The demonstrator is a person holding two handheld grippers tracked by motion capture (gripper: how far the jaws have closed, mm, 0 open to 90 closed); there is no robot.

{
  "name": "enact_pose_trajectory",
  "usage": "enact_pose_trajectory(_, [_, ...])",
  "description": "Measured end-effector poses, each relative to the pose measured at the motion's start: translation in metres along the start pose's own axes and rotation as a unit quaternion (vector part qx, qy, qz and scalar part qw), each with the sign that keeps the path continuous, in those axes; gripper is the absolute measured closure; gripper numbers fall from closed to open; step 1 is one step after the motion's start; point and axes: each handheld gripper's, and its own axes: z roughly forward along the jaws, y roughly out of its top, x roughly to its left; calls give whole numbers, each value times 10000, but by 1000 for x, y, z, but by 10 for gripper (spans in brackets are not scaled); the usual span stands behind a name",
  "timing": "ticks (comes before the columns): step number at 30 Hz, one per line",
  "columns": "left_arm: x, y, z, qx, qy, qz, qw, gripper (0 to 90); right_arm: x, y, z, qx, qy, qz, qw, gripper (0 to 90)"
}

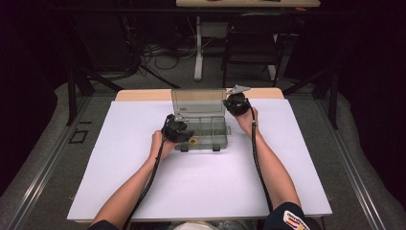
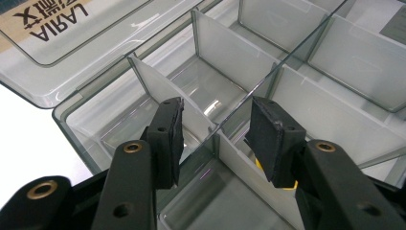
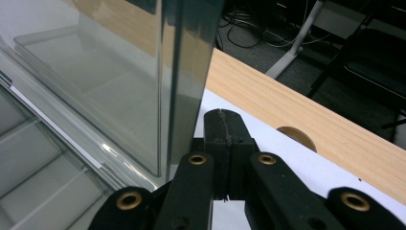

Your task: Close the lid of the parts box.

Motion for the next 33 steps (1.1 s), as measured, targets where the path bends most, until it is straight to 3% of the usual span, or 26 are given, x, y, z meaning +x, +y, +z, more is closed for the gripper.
enact_pose_trajectory(11, [0,0,0,-53,41,33,10000,514,0,2,-4,-84,26,28,10000,900])
enact_pose_trajectory(25, [12,6,-23,-726,291,-159,9968,88,1,4,-8,-170,52,50,9998,900])
enact_pose_trajectory(29, [15,9,-30,-853,356,-181,9956,3,1,4,-8,-151,50,31,9999,900])
enact_pose_trajectory(33, [23,12,-39,-1034,503,-253,9930,0,1,5,-9,-147,53,17,9999,900])
